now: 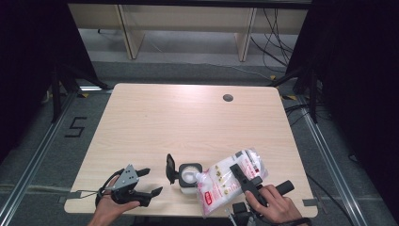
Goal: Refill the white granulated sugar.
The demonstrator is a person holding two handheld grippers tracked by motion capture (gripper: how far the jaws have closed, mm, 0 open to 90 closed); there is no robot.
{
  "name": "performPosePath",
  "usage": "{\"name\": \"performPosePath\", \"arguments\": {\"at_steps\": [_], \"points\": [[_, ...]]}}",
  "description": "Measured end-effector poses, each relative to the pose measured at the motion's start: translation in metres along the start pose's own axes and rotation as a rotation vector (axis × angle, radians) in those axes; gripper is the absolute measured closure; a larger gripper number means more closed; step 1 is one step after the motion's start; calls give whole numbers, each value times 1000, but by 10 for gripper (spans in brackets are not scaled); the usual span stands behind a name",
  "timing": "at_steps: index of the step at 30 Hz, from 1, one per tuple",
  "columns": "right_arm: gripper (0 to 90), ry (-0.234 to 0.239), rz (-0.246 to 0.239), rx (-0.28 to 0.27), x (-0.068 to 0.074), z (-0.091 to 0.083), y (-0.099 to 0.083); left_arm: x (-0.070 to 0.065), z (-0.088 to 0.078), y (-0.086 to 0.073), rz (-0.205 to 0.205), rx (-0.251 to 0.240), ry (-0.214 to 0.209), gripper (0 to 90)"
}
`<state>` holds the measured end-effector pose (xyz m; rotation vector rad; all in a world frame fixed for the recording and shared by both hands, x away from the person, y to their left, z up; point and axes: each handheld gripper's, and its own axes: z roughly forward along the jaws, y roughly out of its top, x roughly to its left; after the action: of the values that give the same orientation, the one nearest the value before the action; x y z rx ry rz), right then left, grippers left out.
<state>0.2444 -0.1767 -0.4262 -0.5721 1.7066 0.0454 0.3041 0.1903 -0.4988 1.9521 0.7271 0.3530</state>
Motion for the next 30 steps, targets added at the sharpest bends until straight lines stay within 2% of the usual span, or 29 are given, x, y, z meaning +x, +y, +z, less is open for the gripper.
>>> {"name": "performPosePath", "arguments": {"at_steps": [1,2,3,4,6,9,10,11,13,14,15,16,17,18,19,20,21,22,23,25,26,27,28,30], "points": [[622,8,3,3,0,0,1,-1,0,-1,-8,4,1,178],[622,5,20,2,1,0,1,-1,0,0,2,10,-4,178],[622,0,3,-8,0,1,2,-1,-1,-1,-3,11,-3,178],[622,8,9,-10,1,2,2,-1,-1,0,12,5,4,178],[622,8,11,0,2,1,1,-1,0,0,-11,2,-2,178],[622,14,40,18,3,0,0,0,0,0,9,4,1,178],[622,14,39,16,3,0,0,0,0,0,8,0,-3,178],[622,13,20,9,2,1,0,-1,0,0,-13,1,-2,178],[622,12,12,4,1,1,0,0,0,0,11,13,-3,178],[622,7,9,6,1,1,1,0,0,0,17,3,-2,178],[622,3,-30,4,-2,1,0,1,0,0,20,7,-4,178],[622,2,-30,4,-2,1,0,-1,0,0,-16,1,-1,178],[622,2,1,10,-2,0,1,1,0,0,9,3,-1,178],[622,5,9,12,-2,0,1,0,1,0,-5,-3,2,178],[622,4,8,13,-2,0,1,1,0,0,13,7,-1,178],[622,0,-13,3,-3,1,1,-1,0,-1,-9,3,-1,178],[622,0,-19,2,-3,1,2,0,0,0,-1,-1,0,178],[622,7,-8,10,-1,1,2,1,0,0,16,0,-2,178],[622,12,12,17,0,0,2,1,0,0,2,0,2,178],[622,9,-3,13,-1,1,3,0,0,0,10,4,-2,178],[622,10,0,17,-1,1,3,-1,0,-1,-10,-2,0,178],[622,7,-16,6,-2,2,4,0,-1,0,8,1,1,178],[622,5,-27,-2,-3,2,4,0,-1,0,4,5,7,178],[622,16,9,10,0,1,4,1,0,0,15,3,-1,178]]}}
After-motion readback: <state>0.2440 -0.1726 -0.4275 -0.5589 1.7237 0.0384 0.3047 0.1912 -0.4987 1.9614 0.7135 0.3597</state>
